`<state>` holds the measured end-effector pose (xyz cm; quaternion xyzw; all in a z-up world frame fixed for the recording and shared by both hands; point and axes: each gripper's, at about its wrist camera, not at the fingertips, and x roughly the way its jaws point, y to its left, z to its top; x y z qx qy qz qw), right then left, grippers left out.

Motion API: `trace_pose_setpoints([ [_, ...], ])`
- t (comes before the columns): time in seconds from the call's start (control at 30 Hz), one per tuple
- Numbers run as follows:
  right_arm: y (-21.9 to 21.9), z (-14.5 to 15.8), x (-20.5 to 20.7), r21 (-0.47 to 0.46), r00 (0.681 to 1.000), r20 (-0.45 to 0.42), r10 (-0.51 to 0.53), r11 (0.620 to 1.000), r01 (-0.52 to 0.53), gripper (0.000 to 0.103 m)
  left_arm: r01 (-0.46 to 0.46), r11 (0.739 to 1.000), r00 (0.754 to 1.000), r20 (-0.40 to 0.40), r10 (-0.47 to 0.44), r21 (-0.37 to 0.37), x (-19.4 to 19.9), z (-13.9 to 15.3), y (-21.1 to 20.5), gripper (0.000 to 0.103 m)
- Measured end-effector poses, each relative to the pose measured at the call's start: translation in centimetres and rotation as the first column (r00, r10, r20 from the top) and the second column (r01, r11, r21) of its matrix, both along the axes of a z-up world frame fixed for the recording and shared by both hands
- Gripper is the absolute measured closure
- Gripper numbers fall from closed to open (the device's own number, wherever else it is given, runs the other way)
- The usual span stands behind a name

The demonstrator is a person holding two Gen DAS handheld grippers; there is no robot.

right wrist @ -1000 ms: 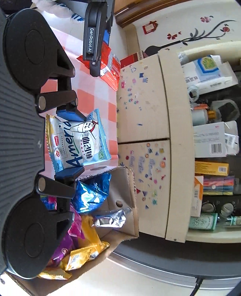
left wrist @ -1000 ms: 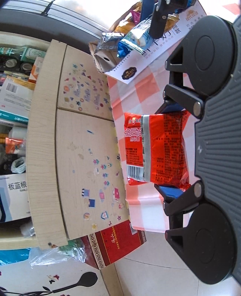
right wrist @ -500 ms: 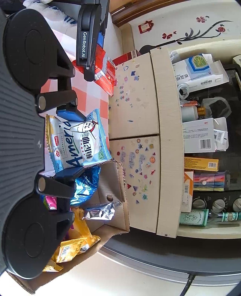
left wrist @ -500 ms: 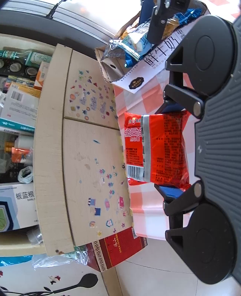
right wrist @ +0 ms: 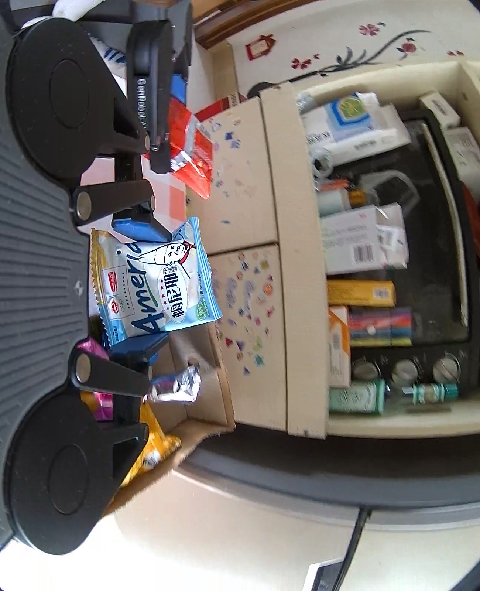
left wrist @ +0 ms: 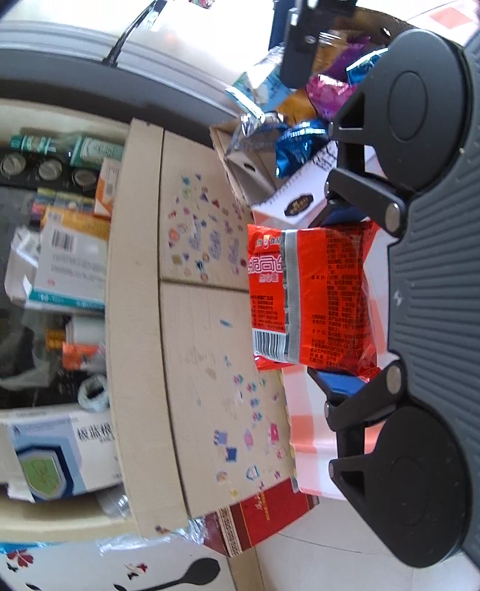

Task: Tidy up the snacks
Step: 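Lift red and light-blue packets and carry both over the box, then open both tools to drop red and light-blue packets into the box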

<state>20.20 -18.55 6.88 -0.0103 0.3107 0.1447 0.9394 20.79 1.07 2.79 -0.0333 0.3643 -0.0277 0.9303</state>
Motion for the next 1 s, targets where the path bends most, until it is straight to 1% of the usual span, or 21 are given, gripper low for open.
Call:
trace_pose_setpoints([
  [0.1, -1.5, 0.8, -0.3, 0.011, 0.999, 0.018, -0.035, 0.999, 0.034, 0.045, 0.029, 1.0, 1.0, 0.009, -0.029, 0.001, 0.0, 0.0, -1.3, 0.03],
  [0.33, -5.7, 1.8, -0.4, 0.06, 0.988, 0.039, -0.15, 0.987, 0.148, 0.044, 0.103, 0.994, 0.995, 0.021, -0.102, -0.029, 0.1, 0.3, -4.8, 0.03],
  [0.4, -6.7, 1.8, -0.5, 0.084, 0.984, 0.023, -0.179, 0.981, 0.176, 0.044, 0.126, 0.991, 0.992, 0.018, -0.125, -0.051, 0.1, 0.3, -5.7, 0.03],
  [0.53, -8.0, 1.5, -0.3, 0.1, 0.973, -0.005, -0.229, 0.968, 0.228, 0.044, 0.156, 0.984, 0.988, 0.018, -0.155, -0.081, 0.4, 0.5, -7.3, 0.03],
  [0.6, -8.4, 1.5, -0.4, 0.092, 0.969, -0.005, -0.249, 0.964, 0.248, 0.044, 0.163, 0.983, 0.987, 0.021, -0.161, -0.084, 0.8, 0.5, -8.0, 0.03],
  [0.7, -9.1, 1.5, -0.3, 0.106, 0.964, -0.016, -0.266, 0.958, 0.266, 0.044, 0.175, 0.981, 0.985, 0.02, -0.174, -0.085, 1.3, 0.3, -9.1, 0.03],
  [0.8, -9.6, 1.4, -0.4, 0.11, 0.955, -0.037, -0.295, 0.948, 0.297, 0.044, 0.17, 0.98, 0.985, 0.01, -0.17, -0.102, 2.1, 0.0, -10.0, 0.03],
  [0.93, -10.2, 1.2, -0.2, 0.14, 0.944, -0.068, -0.322, 0.934, 0.329, 0.044, 0.155, 0.979, 0.988, -0.004, -0.157, -0.131, 3.6, -0.4, -11.4, 0.03],
  [1.0, -10.6, 1.0, -0.2, 0.158, 0.937, -0.084, -0.338, 0.924, 0.348, 0.044, 0.155, 0.979, 0.988, -0.009, -0.157, -0.133, 4.4, -0.5, -12.2, 0.03],
])
